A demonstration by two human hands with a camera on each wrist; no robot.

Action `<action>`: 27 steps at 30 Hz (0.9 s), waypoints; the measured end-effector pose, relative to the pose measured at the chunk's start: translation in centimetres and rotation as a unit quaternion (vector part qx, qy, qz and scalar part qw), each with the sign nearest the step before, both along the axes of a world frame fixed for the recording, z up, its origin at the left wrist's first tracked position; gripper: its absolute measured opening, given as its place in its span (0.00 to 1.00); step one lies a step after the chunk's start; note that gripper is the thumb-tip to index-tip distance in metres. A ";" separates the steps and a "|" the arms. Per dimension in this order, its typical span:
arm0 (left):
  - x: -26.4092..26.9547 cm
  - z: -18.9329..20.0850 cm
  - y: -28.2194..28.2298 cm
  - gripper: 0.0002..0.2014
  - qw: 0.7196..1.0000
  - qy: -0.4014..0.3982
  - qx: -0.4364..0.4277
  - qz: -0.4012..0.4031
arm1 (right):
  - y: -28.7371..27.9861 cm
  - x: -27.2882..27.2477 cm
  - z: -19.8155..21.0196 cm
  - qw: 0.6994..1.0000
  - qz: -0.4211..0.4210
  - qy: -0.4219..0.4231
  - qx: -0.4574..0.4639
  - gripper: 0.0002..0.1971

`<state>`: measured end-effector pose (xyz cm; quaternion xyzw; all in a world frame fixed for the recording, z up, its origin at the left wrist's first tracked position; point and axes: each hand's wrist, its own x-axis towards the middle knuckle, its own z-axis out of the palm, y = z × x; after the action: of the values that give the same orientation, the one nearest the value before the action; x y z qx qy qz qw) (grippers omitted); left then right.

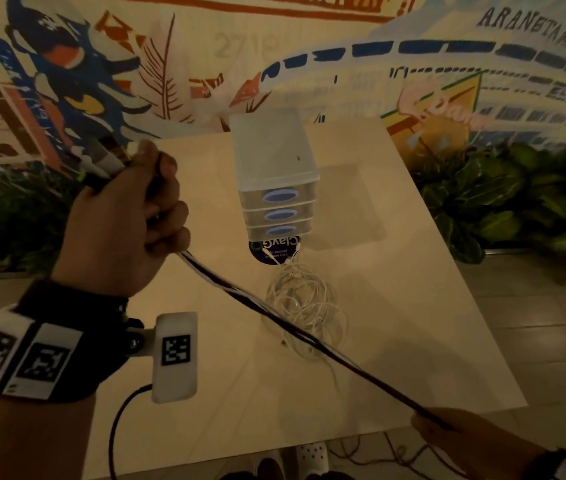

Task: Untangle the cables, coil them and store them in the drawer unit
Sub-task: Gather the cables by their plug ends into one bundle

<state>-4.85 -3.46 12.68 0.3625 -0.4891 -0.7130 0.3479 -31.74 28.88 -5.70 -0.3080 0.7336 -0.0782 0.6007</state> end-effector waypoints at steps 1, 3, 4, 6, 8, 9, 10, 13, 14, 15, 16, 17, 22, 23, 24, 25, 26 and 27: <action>0.0 -0.6 0.2 0.19 1.000 0.000 0.010 0.003 | 1.0 -0.6 -0.3 0.999 0.011 0.033 -0.003 0.38; -0.3 -1.8 0.8 0.19 1.000 0.004 0.025 0.001 | 2.3 -1.4 -0.5 0.997 0.042 0.058 -0.018 0.42; -0.5 -2.3 1.2 0.19 1.000 0.008 0.030 -0.004 | 2.6 -1.4 -0.4 0.996 0.073 0.052 -0.023 0.43; -0.9 -3.1 1.8 0.19 0.999 0.017 0.039 -0.022 | 2.2 -1.3 0.5 0.991 0.124 0.041 -0.018 0.31; -1.3 -3.5 2.2 0.19 0.998 0.018 0.044 -0.042 | 1.2 -1.7 1.8 0.989 0.140 0.047 -0.019 0.24; -1.5 -3.6 2.3 0.20 0.998 0.015 0.045 -0.047 | 0.6 -2.2 2.2 0.989 0.137 0.046 -0.040 0.29; -1.6 -3.6 2.4 0.20 0.998 0.012 0.046 -0.049 | -0.2 -2.7 2.6 0.989 0.126 0.040 -0.065 0.32; -1.8 -3.3 2.5 0.20 0.997 0.009 0.055 -0.052 | -3.9 -3.4 4.4 0.981 0.111 0.066 -0.142 0.27; -1.8 -3.2 2.5 0.20 0.997 0.009 0.062 -0.054 | -5.6 -3.5 5.0 0.973 0.116 0.096 -0.175 0.24; -1.8 -3.1 2.6 0.20 0.996 0.009 0.067 -0.056 | -7.5 -3.5 5.6 0.963 0.113 0.120 -0.214 0.21; -1.8 -3.0 2.8 0.20 0.996 0.007 0.069 -0.058 | -9.4 -3.5 6.0 0.953 0.100 0.134 -0.251 0.18; -1.9 -3.0 2.9 0.20 0.996 0.006 0.070 -0.061 | -11.4 -3.5 6.1 0.946 0.082 0.135 -0.284 0.15; -1.6 -3.5 3.5 0.19 0.995 0.005 0.071 -0.068 | -21.6 -2.6 3.8 0.933 0.056 0.107 -0.338 0.11; -1.4 -3.6 3.5 0.19 0.995 0.003 0.071 -0.067 | -23.5 -2.4 3.0 0.939 0.073 0.100 -0.321 0.11; -1.2 -3.7 3.5 0.19 0.995 0.002 0.071 -0.067 | -25.2 -2.1 2.2 0.944 0.096 0.108 -0.296 0.12; -1.0 -3.8 3.5 0.19 0.995 0.001 0.073 -0.067 | -26.7 -1.9 1.4 0.948 0.118 0.124 -0.267 0.13; -0.8 -4.0 3.4 0.19 0.995 0.002 0.074 -0.067 | -27.9 -1.7 0.7 0.951 0.135 0.143 -0.237 0.15; -0.6 -4.1 3.4 0.19 0.995 0.002 0.075 -0.068 | -28.9 -1.6 -0.1 0.955 0.135 0.155 -0.212 0.17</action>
<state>-5.49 -0.10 8.59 0.3520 -0.4566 -0.7705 0.2719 -33.37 -0.05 -5.80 -0.5329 0.7360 -0.1017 0.4049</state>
